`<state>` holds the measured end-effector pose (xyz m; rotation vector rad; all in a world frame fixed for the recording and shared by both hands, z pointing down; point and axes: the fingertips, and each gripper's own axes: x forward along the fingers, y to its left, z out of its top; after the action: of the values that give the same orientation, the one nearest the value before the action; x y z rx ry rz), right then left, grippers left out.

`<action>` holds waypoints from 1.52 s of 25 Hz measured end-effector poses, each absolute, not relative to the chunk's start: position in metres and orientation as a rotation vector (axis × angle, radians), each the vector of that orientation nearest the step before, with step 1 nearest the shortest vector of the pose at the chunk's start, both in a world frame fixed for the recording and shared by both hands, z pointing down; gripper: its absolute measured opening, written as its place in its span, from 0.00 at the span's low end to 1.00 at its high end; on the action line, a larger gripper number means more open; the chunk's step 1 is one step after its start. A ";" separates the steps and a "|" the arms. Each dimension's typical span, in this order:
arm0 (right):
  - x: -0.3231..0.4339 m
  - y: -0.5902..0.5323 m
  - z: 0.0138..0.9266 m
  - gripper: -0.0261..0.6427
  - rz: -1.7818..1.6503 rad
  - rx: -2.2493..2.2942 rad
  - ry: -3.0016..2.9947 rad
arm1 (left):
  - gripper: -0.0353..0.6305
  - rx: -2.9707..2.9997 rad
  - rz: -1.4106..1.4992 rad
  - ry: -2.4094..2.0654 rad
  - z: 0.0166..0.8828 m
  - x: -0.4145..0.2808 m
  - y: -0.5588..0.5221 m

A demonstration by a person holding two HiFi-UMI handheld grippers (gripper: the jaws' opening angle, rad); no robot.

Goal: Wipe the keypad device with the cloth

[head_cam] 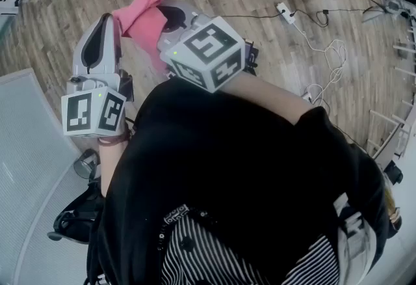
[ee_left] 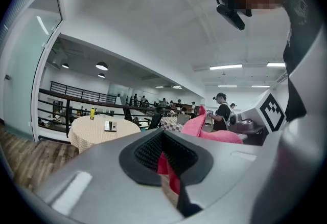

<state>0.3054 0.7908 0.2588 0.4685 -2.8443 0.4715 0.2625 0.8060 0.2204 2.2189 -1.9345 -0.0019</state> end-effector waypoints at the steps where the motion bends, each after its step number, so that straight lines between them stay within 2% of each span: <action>1: 0.306 0.788 0.259 0.14 0.468 0.470 -2.842 | 0.03 2.220 -0.007 -1.931 0.221 0.264 0.803; 12: 0.316 0.715 0.273 0.14 0.546 0.458 -2.831 | 0.03 2.203 0.017 -1.932 0.229 0.274 0.729; 20: 0.319 0.638 0.249 0.14 0.541 0.373 -2.898 | 0.03 2.197 0.025 -1.983 0.212 0.283 0.653; 32: 0.353 0.549 0.238 0.14 0.553 0.281 -2.957 | 0.03 2.197 0.047 -1.982 0.196 0.326 0.558; 38: 0.384 0.494 0.231 0.14 0.662 0.305 -2.972 | 0.03 2.230 0.077 -1.949 0.178 0.360 0.507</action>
<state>0.3845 0.4943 0.2307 0.3047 -2.9718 0.6621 0.3599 0.5073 0.1777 2.2301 -1.9490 0.0770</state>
